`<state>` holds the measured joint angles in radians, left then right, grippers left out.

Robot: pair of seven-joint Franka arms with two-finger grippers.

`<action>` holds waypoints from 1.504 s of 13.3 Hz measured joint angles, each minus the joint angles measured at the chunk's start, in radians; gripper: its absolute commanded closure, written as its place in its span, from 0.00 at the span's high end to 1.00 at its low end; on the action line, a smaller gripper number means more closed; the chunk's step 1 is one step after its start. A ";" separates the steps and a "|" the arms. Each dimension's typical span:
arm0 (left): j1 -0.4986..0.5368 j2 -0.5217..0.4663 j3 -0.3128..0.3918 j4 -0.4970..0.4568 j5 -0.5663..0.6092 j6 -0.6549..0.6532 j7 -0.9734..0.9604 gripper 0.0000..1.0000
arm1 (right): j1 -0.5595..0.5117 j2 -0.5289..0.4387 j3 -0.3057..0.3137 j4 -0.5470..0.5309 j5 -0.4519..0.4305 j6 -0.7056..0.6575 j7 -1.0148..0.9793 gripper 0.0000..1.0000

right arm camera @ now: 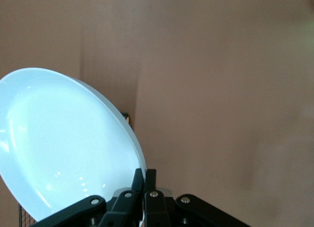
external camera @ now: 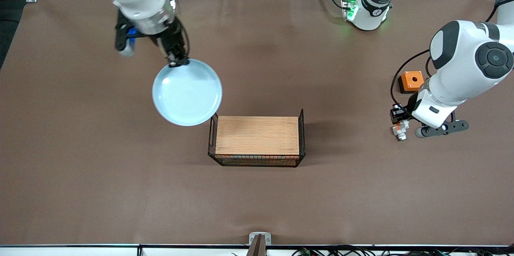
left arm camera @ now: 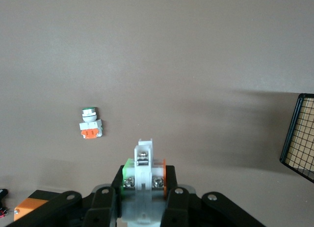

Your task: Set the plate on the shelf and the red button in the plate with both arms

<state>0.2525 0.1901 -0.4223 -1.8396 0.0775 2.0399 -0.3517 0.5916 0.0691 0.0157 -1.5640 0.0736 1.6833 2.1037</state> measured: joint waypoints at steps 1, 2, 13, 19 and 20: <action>-0.001 0.001 0.000 0.000 0.000 0.000 0.000 0.01 | 0.032 0.003 0.001 -0.002 0.000 0.028 0.075 0.00; -0.003 0.001 -0.001 0.000 0.000 0.000 0.000 0.01 | 0.058 0.013 0.001 -0.004 0.001 0.059 0.145 0.00; -0.011 0.019 -0.001 0.003 0.000 0.023 -0.001 0.00 | 0.155 0.279 -0.002 0.085 0.000 0.296 0.328 0.00; -0.033 0.054 -0.001 0.108 -0.003 0.015 -0.011 0.00 | 0.163 0.388 -0.002 0.121 0.000 0.416 0.328 0.00; -0.039 0.057 -0.001 0.126 -0.004 0.004 -0.015 0.00 | 0.163 0.398 -0.002 0.121 0.000 0.425 0.328 0.00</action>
<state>0.2131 0.2470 -0.4237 -1.7139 0.0739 2.0440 -0.3667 0.7544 0.4673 0.0134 -1.4428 0.0738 2.1087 2.4317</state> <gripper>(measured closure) 0.661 0.974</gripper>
